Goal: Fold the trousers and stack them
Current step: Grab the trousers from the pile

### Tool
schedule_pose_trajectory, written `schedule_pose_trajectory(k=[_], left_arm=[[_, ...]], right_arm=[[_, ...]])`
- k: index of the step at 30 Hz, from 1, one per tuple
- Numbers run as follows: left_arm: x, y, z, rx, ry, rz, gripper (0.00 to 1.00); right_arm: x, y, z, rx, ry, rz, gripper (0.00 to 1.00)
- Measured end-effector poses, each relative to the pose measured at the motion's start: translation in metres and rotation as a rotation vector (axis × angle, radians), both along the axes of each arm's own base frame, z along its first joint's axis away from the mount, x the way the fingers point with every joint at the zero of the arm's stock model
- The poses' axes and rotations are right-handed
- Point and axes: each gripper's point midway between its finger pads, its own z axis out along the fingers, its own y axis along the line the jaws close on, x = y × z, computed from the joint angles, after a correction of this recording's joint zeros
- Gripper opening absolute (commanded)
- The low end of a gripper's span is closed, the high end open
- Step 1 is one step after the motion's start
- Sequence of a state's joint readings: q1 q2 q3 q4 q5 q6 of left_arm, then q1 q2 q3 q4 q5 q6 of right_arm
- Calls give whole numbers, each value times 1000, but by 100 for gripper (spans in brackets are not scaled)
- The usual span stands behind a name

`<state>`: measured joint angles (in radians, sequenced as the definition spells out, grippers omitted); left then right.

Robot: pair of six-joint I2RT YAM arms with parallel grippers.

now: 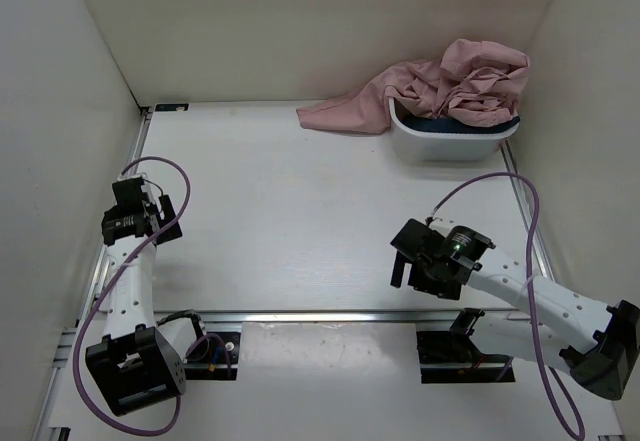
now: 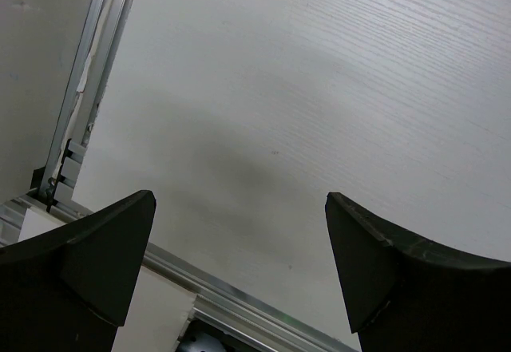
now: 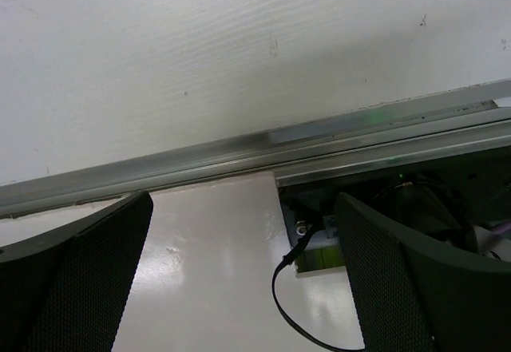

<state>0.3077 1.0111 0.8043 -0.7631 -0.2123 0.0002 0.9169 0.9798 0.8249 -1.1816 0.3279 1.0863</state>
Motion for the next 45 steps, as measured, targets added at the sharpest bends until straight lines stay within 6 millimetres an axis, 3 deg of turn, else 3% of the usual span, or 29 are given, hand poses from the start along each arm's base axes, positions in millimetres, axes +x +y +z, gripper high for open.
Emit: schedule_pose_trajectory(k=[5,7,9,11,14,17,19,20,23,26,30,31,32,34,35,37,40,43,45], left_arm=[[0,0,0,1,0,0,100],[0,1,1,5,3,4,100],[3,3,4,10,1,7,100],[10,6,11,16,-10,9,100],[25,11,28,26,-41,9,100],[45,16,49,37,-83,7,100],[58,20,60,42,-107,5,100],[64,21,66,44,-121,3,100],[78,24,76,46,-146,-3,100],[84,24,74,37,-140,-9,100],[89,25,58,18,-90,-10,100],[89,26,53,16,-73,-9,100],[90,27,49,14,-60,-6,100],[90,28,41,14,-34,0,100],[89,30,39,17,-23,4,100],[88,31,38,21,-15,10,100],[88,32,39,25,-17,12,100],[89,31,41,26,-22,12,100],[88,30,44,26,-33,9,100]], right_arm=[[11,6,27,-3,-43,42,99],[27,15,55,4,-108,70,99],[56,30,98,14,-219,107,99],[97,47,150,35,-361,139,99],[188,49,240,73,-618,49,99],[284,11,311,80,-838,-137,99],[337,-27,326,52,-912,-239,99],[363,-47,326,35,-934,-282,99],[428,-101,291,-31,-918,-386,99],[480,-148,220,-92,-842,-463,99],[522,-191,115,-149,-717,-519,99],[530,-198,92,-159,-696,-528,90],[535,-202,72,-170,-675,-527,64],[537,-204,49,-192,-638,-511,21],[537,-203,45,-199,-631,-509,0],[537,-200,55,-223,-652,-495,0],[527,-188,93,-263,-697,-438,0],[511,-150,172,-281,-812,-325,0],[491,-107,232,-254,-913,-231,0]])
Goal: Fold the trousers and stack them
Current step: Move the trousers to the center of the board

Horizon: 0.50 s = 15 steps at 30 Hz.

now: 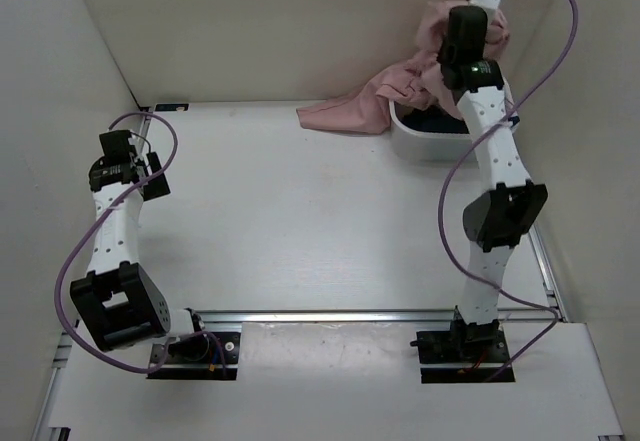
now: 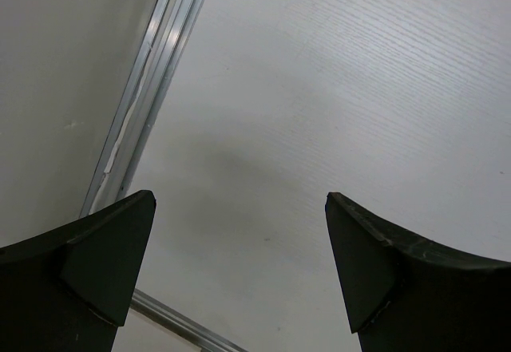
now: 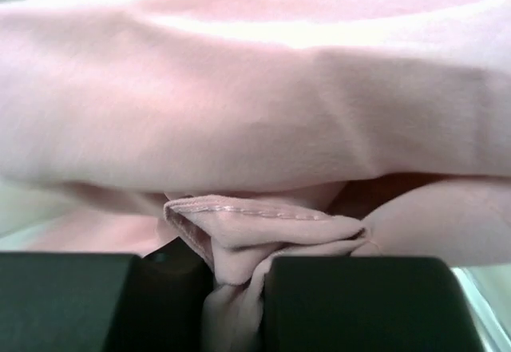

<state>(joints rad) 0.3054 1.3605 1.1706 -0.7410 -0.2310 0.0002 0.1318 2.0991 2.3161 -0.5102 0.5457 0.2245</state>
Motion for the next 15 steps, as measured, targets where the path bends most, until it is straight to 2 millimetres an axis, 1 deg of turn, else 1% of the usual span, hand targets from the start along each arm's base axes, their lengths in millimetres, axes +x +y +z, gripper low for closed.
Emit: schedule_pose_trajectory(k=[1,2,3,4,5,7,8,9,10,11,12,13,15], left_arm=[[0,-1,3,-2,-11,-4,100],[-1,-2,6,-1,-20,-7,100],[-2,-3,10,0,-36,-9,100],[-2,-4,13,1,-44,-10,100],[-3,-5,17,0,-58,-15,100],[-4,-7,22,1,-78,-20,100],[-4,-7,26,2,-89,-22,100],[-5,-8,29,4,-101,-24,100],[-6,-9,33,6,-112,-25,100],[-7,-9,36,9,-121,-25,100],[-8,-9,39,12,-130,-25,100],[-8,-9,41,14,-136,-26,100],[-9,-9,44,17,-145,-25,100]], right_arm=[[-14,32,37,-3,-66,73,0],[-29,62,68,-1,-125,140,0],[-53,103,109,4,-208,236,0],[-73,131,140,11,-277,307,0],[-103,173,177,23,-365,414,0],[-164,238,235,63,-519,599,0],[-198,267,260,91,-593,697,0],[-238,295,285,124,-670,806,0],[-262,307,300,152,-720,864,0],[-280,312,312,176,-759,900,0],[-290,310,320,192,-784,910,0],[-293,304,324,203,-798,897,0],[-284,292,317,224,-773,839,0]])
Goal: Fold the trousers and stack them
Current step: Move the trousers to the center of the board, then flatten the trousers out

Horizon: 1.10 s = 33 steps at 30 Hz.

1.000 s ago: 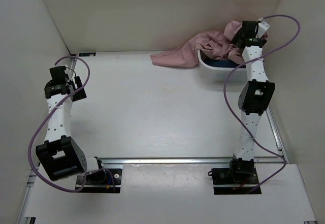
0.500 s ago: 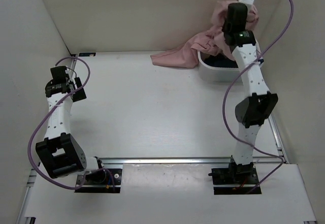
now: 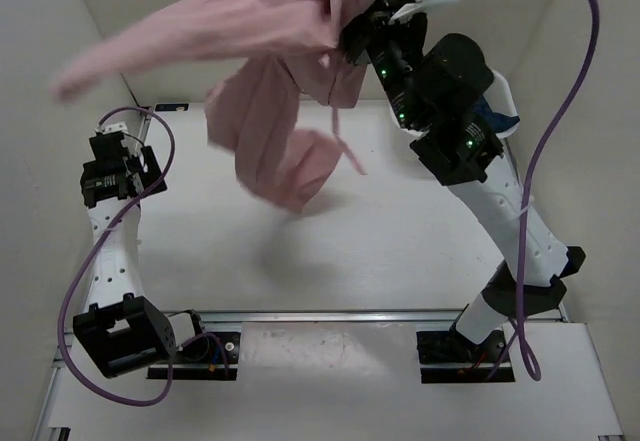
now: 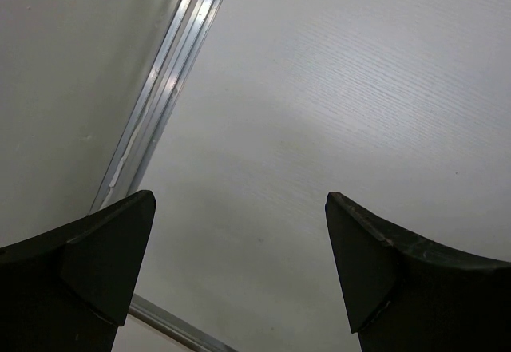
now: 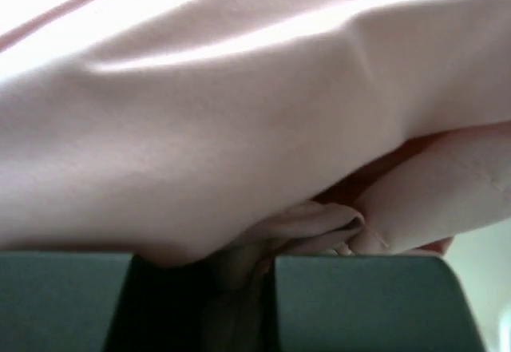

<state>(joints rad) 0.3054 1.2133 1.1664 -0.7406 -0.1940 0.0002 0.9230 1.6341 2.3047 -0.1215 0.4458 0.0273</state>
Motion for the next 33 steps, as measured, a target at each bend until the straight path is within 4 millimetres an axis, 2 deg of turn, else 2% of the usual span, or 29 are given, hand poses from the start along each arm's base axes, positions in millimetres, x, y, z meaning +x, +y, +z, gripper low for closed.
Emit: schedule_pose_trajectory(k=[2,3,4,6,8,9,10,11,13,14,16,19,21,23,25,27,29,30,32,33], left_arm=[[0,0,4,2,-6,0,100],[1,1,7,5,-12,1,100],[1,2,10,10,-18,5,100],[3,4,18,23,-32,14,100],[3,7,22,34,-40,24,100],[3,7,23,38,-42,27,100],[3,8,23,39,-42,29,100],[3,8,22,39,-39,29,100],[1,7,18,35,-28,28,100],[0,6,14,30,-19,26,100],[-3,2,2,13,18,13,100],[-2,-28,-18,-39,97,-83,100],[3,-70,-36,-59,170,-220,100],[-1,-126,-62,-51,263,-399,100],[-24,-185,-100,-32,380,-608,100],[-65,-222,-138,4,525,-783,100],[-102,-234,-165,41,653,-886,100],[-113,-236,-173,59,698,-914,100],[-124,-243,-182,84,746,-964,100],[-127,-249,-185,94,750,-990,92]], right_arm=[[19,-9,-30,-5,101,-72,1],[30,-10,-54,-17,173,-101,5],[39,-11,-81,-29,245,-128,26],[59,-19,-164,-91,443,-204,64],[68,-44,-262,-183,658,-321,88],[66,-65,-316,-232,778,-396,91],[62,-80,-347,-270,849,-443,93],[53,-107,-395,-304,958,-514,97],[28,-149,-450,-370,1106,-595,99],[15,-166,-469,-388,1165,-613,99],[-3,-182,-482,-407,1234,-610,99],[-10,-177,-479,-394,1253,-552,99],[-10,-171,-478,-386,1257,-518,99],[-5,-167,-479,-366,1256,-501,99],[3,-168,-481,-332,1260,-503,99],[17,-174,-490,-278,1284,-529,98],[31,-182,-504,-225,1319,-565,96],[36,-185,-513,-198,1341,-582,94],[43,-193,-533,-142,1393,-613,89],[44,-198,-545,-111,1429,-638,87]])
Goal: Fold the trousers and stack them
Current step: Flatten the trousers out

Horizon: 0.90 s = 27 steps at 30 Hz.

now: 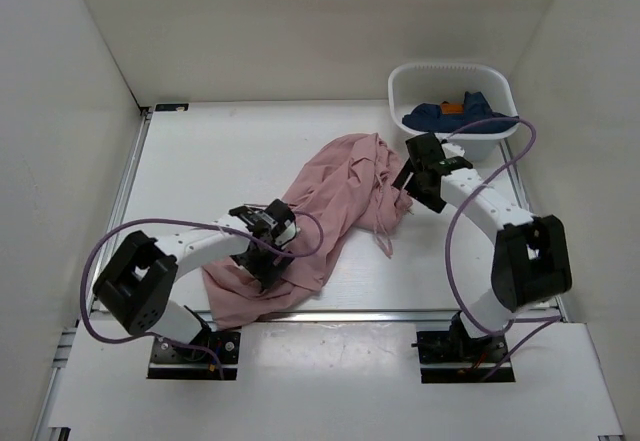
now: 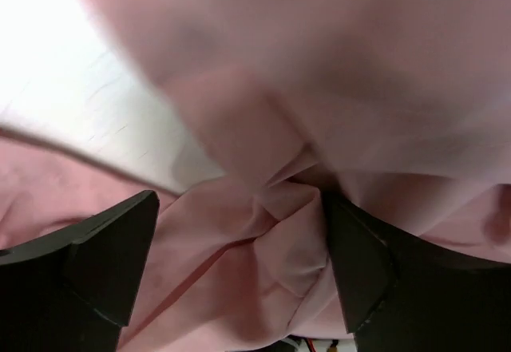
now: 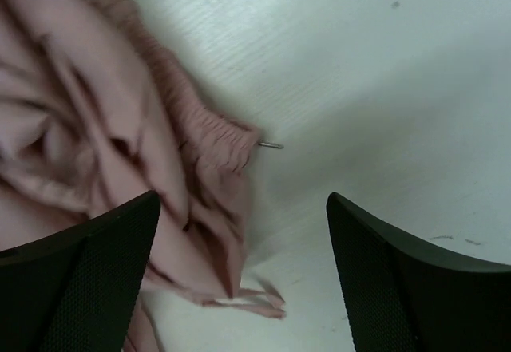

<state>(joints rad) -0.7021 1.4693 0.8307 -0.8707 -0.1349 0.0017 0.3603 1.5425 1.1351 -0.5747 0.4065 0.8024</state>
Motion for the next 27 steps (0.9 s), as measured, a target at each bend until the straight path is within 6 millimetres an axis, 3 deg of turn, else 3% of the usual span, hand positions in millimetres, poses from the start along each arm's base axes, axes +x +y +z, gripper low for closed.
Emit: schedule_pose_trajectory(k=[1,2,4,7,9,11,12,13,14,15,16,19,21,22,24,27], left_arm=[[-1,-5,-3,-1,-1,-19,81],[-3,-9,-6,1,3,-35,52],[-11,-11,-16,14,30,-52,14],[-13,-5,-19,24,40,-48,14],[-2,11,-18,47,3,9,14],[20,37,-16,80,-69,122,14],[38,54,-14,100,-117,205,18],[52,66,-11,110,-151,269,30],[69,81,-5,113,-173,348,75],[94,97,6,106,-226,435,92],[121,112,21,87,-294,517,100],[179,158,75,27,-494,705,100],[192,177,107,-1,-596,761,100],[190,177,117,-14,-623,762,100],[180,152,128,-57,-640,696,100],[153,92,126,-141,-583,518,100]], right_arm=[[1,-3,-12,11,28,-34,84],[1,-5,-22,17,55,-61,82],[2,-6,-42,27,102,-100,81],[-1,-1,-65,42,162,-138,72],[0,2,-74,53,189,-158,43],[4,8,-82,74,209,-170,16],[6,11,-85,84,218,-177,0],[7,13,-88,90,227,-184,0],[8,15,-88,98,232,-195,0],[9,16,-87,104,233,-201,0],[8,16,-87,107,234,-206,0],[5,16,-87,115,227,-217,0],[-4,16,-85,115,227,-214,0],[-10,17,-84,112,231,-208,0],[-19,19,-80,102,234,-192,0],[-25,26,-70,88,222,-162,0]])
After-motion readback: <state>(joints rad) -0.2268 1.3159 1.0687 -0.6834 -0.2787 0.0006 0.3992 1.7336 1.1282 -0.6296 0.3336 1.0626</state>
